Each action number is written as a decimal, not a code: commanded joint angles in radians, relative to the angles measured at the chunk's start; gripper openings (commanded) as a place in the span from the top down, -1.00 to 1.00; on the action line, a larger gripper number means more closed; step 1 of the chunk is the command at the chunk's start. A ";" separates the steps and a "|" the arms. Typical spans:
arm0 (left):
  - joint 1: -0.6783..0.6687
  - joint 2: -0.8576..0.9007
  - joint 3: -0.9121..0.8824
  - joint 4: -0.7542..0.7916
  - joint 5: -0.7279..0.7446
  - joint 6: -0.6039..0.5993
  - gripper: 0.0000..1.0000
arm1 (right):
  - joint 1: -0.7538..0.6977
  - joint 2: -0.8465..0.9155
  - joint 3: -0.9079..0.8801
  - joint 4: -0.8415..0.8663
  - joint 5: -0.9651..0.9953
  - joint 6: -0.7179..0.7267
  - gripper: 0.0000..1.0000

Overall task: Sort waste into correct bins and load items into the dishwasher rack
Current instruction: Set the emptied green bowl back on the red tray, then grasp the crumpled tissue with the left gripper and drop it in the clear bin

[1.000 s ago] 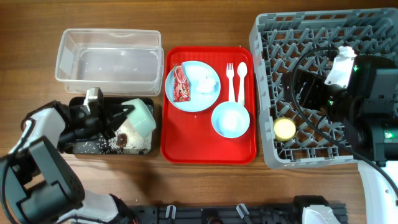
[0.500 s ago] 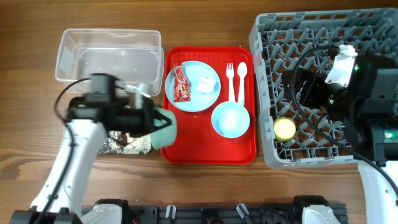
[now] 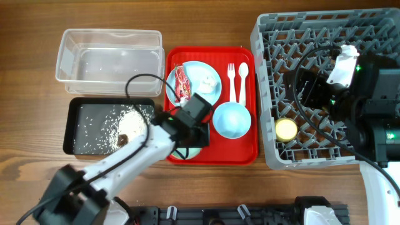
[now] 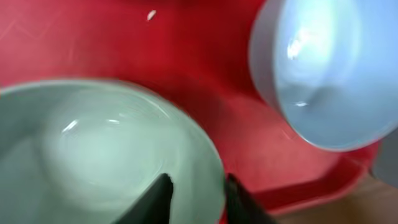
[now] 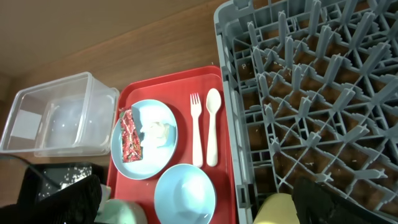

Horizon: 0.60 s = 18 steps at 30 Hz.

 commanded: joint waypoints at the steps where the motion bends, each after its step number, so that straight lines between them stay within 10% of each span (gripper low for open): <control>1: -0.006 0.002 0.048 -0.010 -0.078 -0.031 0.04 | 0.000 0.005 0.005 0.002 0.012 0.008 -0.99; 9: -0.005 -0.038 0.336 -0.124 -0.123 0.095 -0.62 | 0.000 0.005 0.005 0.003 0.013 0.004 -0.99; 18: 0.132 0.135 0.349 0.112 -0.173 0.211 -0.54 | 0.000 0.006 0.005 0.000 0.012 0.005 -1.00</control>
